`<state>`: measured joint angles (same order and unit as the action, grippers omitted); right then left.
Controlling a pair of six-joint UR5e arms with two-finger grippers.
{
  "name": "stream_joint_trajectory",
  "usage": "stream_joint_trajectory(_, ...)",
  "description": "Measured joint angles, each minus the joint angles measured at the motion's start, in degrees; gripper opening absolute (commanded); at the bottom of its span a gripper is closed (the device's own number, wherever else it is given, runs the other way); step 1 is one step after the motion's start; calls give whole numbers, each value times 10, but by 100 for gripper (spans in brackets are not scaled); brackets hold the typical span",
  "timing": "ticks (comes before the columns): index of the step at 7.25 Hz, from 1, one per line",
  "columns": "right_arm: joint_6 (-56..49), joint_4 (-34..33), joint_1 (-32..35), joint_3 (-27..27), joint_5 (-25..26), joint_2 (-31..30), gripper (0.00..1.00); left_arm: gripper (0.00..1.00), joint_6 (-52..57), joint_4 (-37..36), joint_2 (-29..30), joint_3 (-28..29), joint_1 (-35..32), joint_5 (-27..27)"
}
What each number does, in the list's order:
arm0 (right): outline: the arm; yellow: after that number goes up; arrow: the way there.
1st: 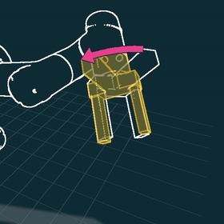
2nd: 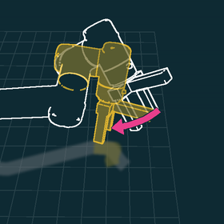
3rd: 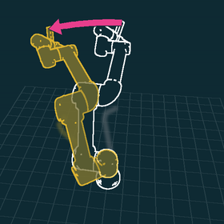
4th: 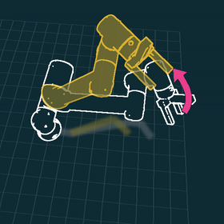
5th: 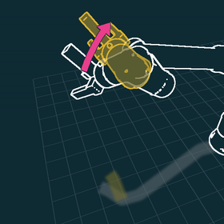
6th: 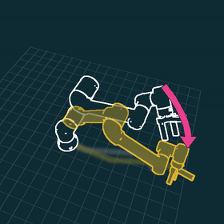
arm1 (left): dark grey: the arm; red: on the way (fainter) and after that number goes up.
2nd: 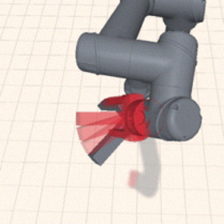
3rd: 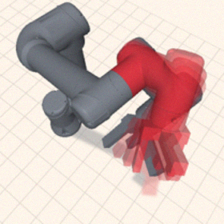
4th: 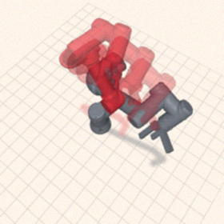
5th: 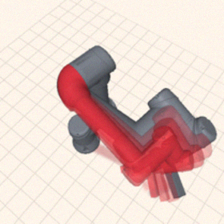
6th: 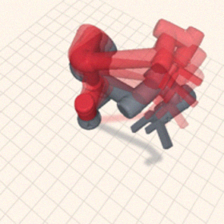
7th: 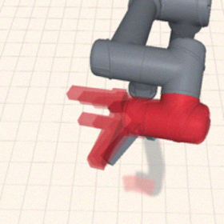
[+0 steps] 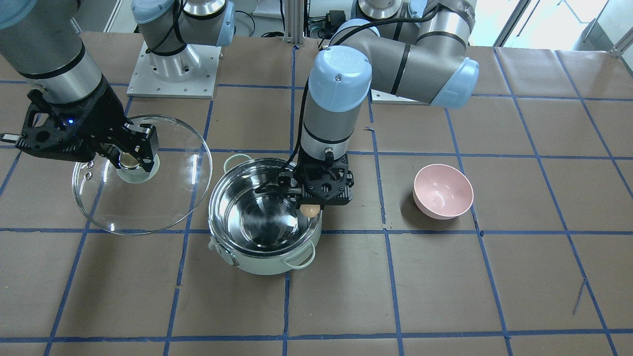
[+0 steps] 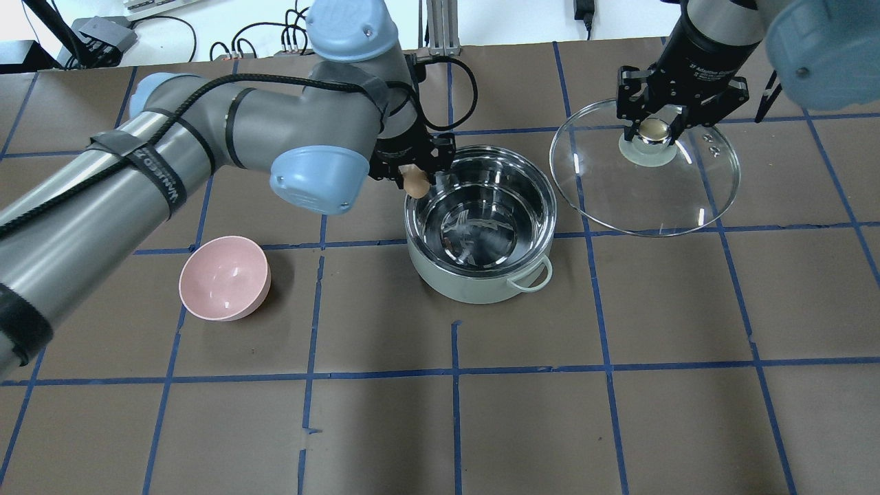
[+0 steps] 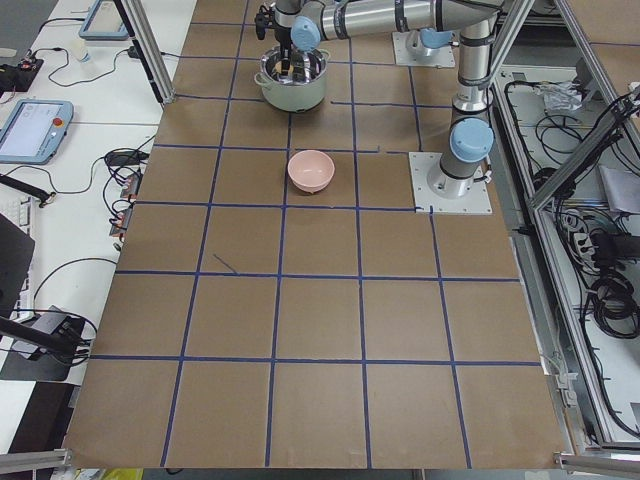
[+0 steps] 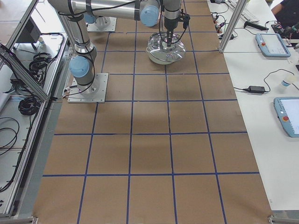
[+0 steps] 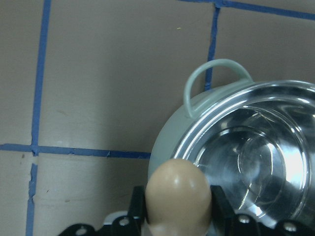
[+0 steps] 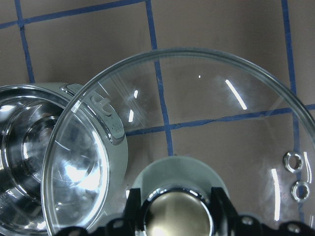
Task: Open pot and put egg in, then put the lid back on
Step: 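Lift the egg from the bowl and carry it over the pot with the left gripper, then lower the egg into the pot and open the left gripper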
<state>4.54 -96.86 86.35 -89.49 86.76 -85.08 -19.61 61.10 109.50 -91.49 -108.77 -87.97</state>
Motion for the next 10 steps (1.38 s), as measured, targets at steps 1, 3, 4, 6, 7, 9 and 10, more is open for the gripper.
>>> stream_joint_trajectory(1,-4,0,-1,-3,0,0,22,19,4,-11,10,-1,-14,-8)
stream_joint_trajectory(3,-17,-1,-3,-7,1,0,22,19,13,-37,24,-7,-31,-20)
stream_joint_trajectory(4,-19,-1,-4,-8,1,0,22,19,21,-51,30,-14,-33,-29)
stream_joint_trajectory(6,-21,-1,-5,-10,1,0,22,19,32,-73,38,-32,-36,-34)
stream_joint_trajectory(7,-21,-1,-6,-11,1,0,22,19,33,-80,40,-37,-41,-36)
stream_joint_trajectory(9,-21,0,-6,-12,1,0,22,19,35,-89,48,-39,-51,-50)
stream_joint_trajectory(10,-21,0,-6,-12,1,0,22,19,35,-96,55,-40,-54,-54)
